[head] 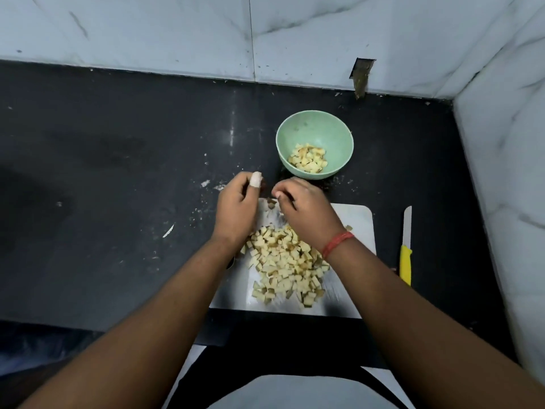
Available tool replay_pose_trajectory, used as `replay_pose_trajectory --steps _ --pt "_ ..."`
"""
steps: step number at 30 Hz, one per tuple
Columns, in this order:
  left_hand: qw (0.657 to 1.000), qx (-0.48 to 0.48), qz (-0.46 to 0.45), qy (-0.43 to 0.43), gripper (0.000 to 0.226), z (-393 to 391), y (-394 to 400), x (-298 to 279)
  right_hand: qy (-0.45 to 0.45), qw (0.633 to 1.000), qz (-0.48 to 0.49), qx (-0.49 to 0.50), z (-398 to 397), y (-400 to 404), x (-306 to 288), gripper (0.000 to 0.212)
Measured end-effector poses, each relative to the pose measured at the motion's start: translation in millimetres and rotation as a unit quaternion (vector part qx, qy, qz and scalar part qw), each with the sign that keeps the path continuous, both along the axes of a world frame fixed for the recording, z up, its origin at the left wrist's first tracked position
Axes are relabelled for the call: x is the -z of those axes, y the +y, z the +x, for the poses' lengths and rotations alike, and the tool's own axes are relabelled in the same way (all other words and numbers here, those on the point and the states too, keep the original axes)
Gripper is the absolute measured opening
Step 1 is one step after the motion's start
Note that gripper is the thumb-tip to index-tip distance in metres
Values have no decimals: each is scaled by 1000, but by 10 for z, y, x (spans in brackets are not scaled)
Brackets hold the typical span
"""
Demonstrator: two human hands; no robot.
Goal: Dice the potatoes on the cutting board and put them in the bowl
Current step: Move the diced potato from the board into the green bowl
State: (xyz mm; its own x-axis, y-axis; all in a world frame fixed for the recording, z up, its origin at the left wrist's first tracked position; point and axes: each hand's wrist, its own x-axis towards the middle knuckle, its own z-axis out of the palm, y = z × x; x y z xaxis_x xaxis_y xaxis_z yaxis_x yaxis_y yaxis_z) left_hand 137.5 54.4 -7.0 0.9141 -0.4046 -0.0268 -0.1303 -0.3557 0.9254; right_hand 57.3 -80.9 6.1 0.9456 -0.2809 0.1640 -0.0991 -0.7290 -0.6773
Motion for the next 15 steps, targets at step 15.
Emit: replay_pose_trajectory --steps 15 --pt "903 317 199 -210 94 -339 583 218 154 953 -192 -176 -750 -222 151 82"
